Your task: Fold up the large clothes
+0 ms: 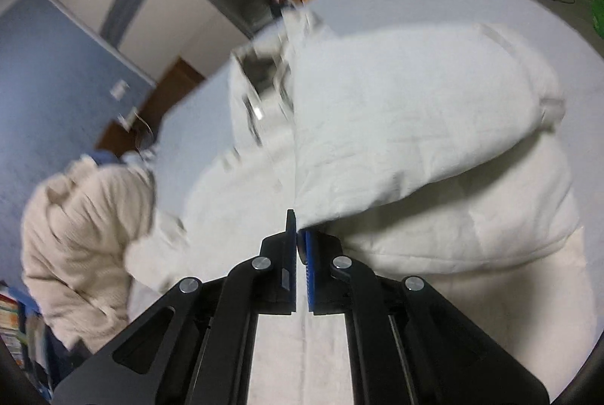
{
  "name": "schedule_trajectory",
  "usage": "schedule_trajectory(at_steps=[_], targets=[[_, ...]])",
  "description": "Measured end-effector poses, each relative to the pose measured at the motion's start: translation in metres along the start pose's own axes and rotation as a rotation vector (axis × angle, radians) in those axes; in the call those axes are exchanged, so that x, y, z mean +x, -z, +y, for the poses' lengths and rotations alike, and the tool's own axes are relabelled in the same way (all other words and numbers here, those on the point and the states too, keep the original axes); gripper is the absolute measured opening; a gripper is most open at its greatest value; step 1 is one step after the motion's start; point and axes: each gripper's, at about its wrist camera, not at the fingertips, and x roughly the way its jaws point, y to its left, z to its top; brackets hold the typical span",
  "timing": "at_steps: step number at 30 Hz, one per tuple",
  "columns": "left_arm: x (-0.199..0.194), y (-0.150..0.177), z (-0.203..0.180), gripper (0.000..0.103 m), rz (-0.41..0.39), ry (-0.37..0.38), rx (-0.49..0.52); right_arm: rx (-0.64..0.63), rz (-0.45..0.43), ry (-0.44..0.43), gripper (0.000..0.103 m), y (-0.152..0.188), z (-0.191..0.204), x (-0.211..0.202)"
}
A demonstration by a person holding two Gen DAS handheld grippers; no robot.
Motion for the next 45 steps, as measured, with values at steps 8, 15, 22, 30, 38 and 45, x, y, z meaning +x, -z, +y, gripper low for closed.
schedule_trajectory(at_steps=[8,15,22,30,38,45], targets=[[0.004,0.003,-0.006,0.096,0.017,-0.018,0.038,-0.076,0.106,0.12,0.021,0.04,-0.011,0.025],[0.011,0.005,-0.013,0.096,0.053,-0.042,0.077,-0.08,0.049,0.16,0.041,0.062,-0.035,-0.016],[0.016,0.012,-0.022,0.096,0.087,-0.035,0.11,-0.152,0.026,0.338,0.054,0.075,-0.055,-0.052],[0.017,0.018,-0.07,0.089,0.092,-0.038,0.254,-0.197,-0.042,0.475,0.072,0.088,-0.061,-0.083],[0.026,0.0,-0.159,0.089,0.043,0.002,0.399,-0.178,-0.036,0.571,0.079,0.094,-0.07,-0.081],[0.055,-0.032,-0.241,0.093,0.0,0.012,0.517,-0.128,-0.032,0.562,0.079,0.096,-0.081,-0.089]])
